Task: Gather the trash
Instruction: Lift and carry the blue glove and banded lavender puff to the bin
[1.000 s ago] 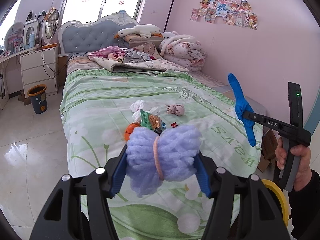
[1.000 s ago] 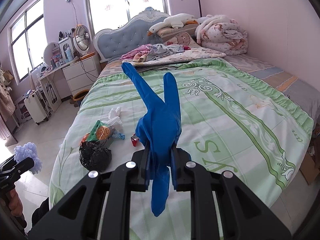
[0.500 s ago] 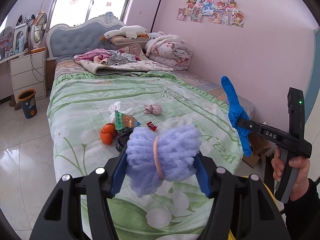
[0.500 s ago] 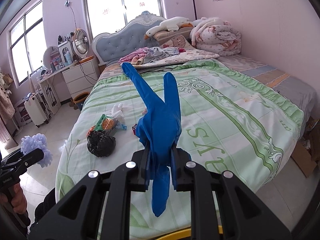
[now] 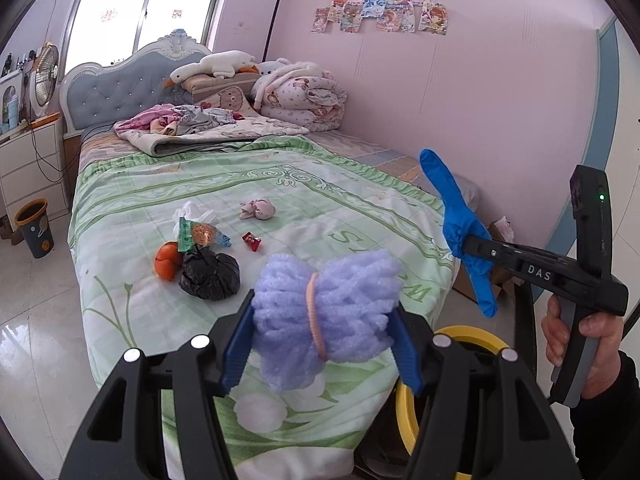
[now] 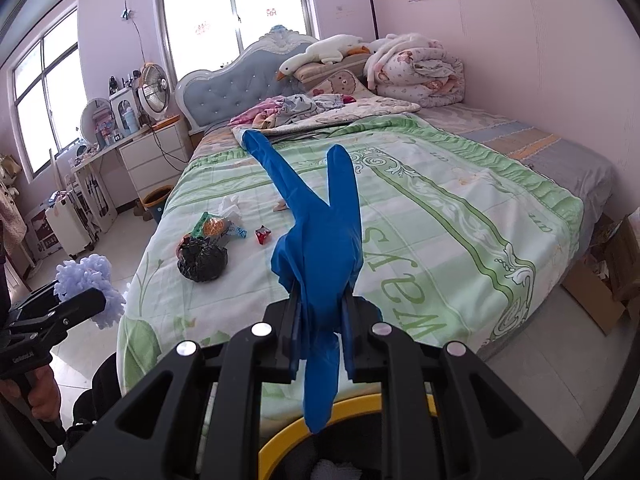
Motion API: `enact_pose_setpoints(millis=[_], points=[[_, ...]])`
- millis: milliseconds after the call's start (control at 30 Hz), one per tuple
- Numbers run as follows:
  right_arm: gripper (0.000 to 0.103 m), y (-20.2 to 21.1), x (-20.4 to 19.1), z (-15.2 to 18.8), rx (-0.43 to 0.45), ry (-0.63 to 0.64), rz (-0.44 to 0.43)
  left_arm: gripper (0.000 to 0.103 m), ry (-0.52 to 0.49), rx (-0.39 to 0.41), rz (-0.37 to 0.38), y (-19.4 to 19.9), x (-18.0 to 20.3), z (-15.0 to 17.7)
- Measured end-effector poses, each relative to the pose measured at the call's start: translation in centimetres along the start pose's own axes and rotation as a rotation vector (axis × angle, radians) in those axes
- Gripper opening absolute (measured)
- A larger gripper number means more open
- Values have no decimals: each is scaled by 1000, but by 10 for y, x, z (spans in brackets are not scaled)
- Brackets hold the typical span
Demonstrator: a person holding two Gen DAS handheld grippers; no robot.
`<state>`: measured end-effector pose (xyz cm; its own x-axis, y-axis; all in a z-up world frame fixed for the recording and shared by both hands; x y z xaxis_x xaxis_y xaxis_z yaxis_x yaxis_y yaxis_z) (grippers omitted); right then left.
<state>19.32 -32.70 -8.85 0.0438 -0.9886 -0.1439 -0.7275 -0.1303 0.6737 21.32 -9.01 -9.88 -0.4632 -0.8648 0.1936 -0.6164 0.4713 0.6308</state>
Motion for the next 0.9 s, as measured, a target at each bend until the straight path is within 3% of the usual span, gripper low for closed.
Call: enact_pose_setpoints(millis=[400, 900], points=[[16, 31, 26, 42, -28, -38, 4, 57, -75, -31, 58, -3, 55, 15], [16, 48, 52, 97, -94, -81, 1, 57, -162, -181, 155, -43, 120, 56]])
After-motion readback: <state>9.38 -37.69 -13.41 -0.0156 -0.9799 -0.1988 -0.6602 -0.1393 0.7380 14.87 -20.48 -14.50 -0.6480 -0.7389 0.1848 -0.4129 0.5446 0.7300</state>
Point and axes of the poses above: each gripper's, at about its wrist camera, not at the fingertips, and y roughly against the way its jaws point, x to its right, z to its underside, the point moved 10 cm from there along -y, roughly the way its jaws point, and after that the axes turned 8 degrees about -x, right-handed, at the moved point
